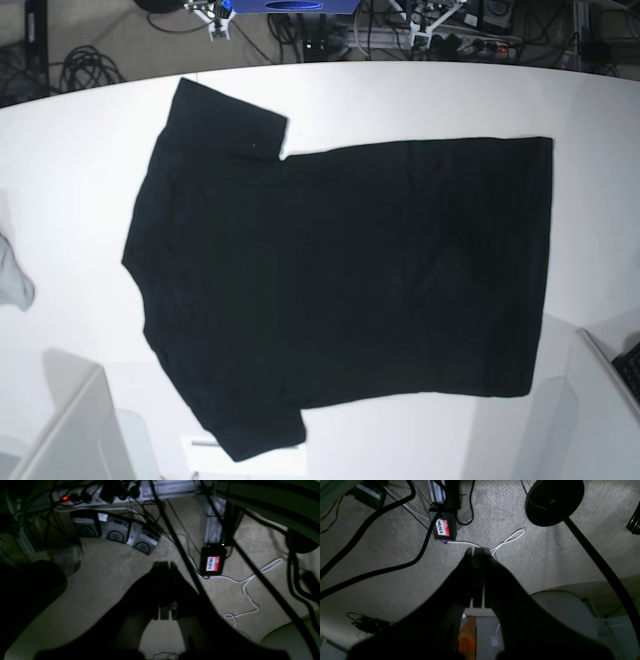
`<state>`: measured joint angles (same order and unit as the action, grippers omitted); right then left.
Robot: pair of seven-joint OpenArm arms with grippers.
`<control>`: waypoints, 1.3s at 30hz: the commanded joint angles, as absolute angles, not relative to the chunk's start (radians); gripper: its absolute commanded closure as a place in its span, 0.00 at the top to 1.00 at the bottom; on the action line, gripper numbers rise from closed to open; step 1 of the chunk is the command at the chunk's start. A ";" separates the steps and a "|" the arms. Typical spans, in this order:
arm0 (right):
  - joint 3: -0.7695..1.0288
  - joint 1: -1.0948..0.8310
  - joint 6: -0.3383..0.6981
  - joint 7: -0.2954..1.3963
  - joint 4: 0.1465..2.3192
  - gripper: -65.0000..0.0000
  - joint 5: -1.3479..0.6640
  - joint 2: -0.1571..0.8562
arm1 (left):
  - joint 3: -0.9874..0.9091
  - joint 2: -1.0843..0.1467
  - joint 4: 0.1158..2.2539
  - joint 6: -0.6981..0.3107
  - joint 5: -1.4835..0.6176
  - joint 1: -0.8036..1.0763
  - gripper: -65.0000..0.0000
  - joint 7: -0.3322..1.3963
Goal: Fold the T-shirt properly
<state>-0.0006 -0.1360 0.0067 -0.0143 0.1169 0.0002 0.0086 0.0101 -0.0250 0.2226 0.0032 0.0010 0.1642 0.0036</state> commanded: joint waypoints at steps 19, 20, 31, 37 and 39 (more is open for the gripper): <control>-0.004 -0.136 -0.007 -0.015 0.119 0.00 0.004 0.044 | 0.012 -0.027 0.226 0.005 0.004 0.177 0.00 -0.001; -0.004 -0.136 -0.007 -0.015 0.119 0.00 0.004 0.044 | 0.012 -0.028 0.226 0.005 0.004 0.177 0.00 -0.001; -0.004 -0.134 -0.007 -0.015 0.120 0.00 0.004 0.044 | 0.012 -0.028 0.226 0.005 0.004 0.179 0.00 -0.001; -0.004 -0.139 -0.007 -0.013 0.168 0.00 0.004 0.044 | 0.012 -0.028 0.226 0.005 0.004 0.177 0.00 -0.001; -0.004 -0.140 -0.007 -0.013 0.168 0.00 0.004 0.044 | 0.012 -0.028 0.226 0.005 0.004 0.177 0.00 -0.001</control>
<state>-0.0029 -0.1307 -0.0078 -0.0170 0.1692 0.0032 0.0383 0.0101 -0.0254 0.2249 0.0032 -0.0002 0.1696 0.0040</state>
